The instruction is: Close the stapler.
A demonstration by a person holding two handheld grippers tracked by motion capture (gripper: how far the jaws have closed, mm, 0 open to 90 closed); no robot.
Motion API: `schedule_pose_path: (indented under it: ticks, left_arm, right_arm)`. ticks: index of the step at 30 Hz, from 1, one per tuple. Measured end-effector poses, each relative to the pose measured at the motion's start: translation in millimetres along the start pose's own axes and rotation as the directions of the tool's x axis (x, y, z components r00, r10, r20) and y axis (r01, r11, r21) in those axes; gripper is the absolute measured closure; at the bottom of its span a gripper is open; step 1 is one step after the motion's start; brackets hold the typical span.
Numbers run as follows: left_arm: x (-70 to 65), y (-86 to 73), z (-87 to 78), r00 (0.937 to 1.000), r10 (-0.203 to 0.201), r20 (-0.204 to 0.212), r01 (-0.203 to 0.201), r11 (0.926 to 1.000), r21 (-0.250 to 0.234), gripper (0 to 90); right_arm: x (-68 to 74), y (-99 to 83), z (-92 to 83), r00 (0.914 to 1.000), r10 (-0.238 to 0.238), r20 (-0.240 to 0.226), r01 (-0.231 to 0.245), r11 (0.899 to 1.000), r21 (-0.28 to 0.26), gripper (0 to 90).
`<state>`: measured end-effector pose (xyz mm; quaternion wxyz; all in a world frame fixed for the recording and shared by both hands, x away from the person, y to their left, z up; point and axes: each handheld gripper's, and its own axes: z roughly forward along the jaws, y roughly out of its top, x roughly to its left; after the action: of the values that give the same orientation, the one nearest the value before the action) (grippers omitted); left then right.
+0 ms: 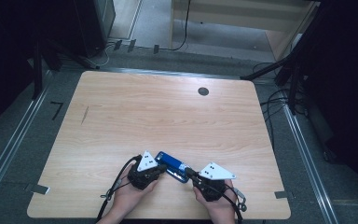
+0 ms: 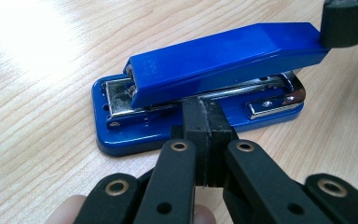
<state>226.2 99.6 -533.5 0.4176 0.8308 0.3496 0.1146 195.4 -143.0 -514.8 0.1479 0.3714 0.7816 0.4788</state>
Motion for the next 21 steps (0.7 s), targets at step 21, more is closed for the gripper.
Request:
schedule_pose_path:
  ticks: [21]
  left_arm:
    - [12.6,-24.0,-37.3,0.9967,-0.071,-0.040,0.067,0.9917,-0.110,72.5]
  right_arm:
    - [13.7,-1.2,-7.1,0.9996,0.026,0.007,-0.026,0.999,-0.040,90.0]
